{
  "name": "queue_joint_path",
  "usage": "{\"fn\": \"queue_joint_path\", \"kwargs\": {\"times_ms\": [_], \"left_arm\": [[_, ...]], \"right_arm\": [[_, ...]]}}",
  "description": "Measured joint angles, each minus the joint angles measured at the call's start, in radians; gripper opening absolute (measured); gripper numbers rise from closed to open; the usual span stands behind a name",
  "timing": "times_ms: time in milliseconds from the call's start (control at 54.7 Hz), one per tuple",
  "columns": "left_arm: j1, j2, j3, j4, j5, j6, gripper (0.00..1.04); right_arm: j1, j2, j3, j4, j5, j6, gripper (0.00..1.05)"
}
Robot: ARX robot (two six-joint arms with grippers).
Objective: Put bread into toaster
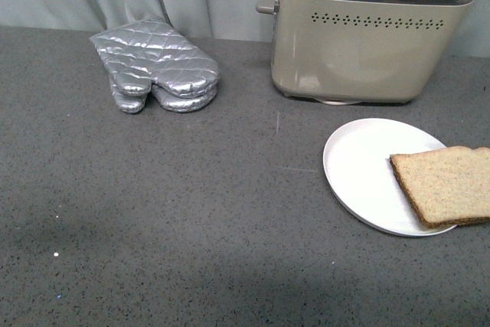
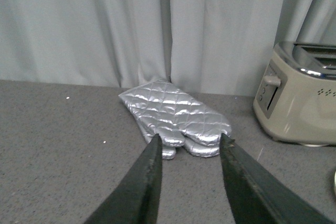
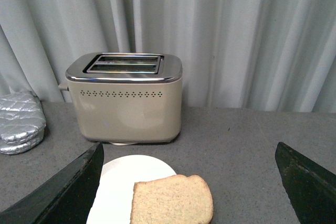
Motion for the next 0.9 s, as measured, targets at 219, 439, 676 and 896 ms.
{"fn": "queue_joint_path", "kwargs": {"times_ms": [219,439,676,896], "left_arm": [[0.075,-0.182,-0.041,-0.134,0.075,0.014,0.04],[0.134,-0.346,-0.061,-0.274,0.126,0.02,0.04],[0.243,-0.507,-0.062,-0.42,0.247,0.023,0.04],[0.26,-0.647,-0.062,-0.55,0.25,0.023,0.04]], "right_arm": [[0.0,0.0,0.0,0.0,0.002,0.0,0.95],[0.0,0.0,0.0,0.0,0.001,0.0,0.95],[0.0,0.0,0.0,0.0,0.001,0.0,0.95],[0.0,0.0,0.0,0.0,0.001,0.0,0.95]]}}
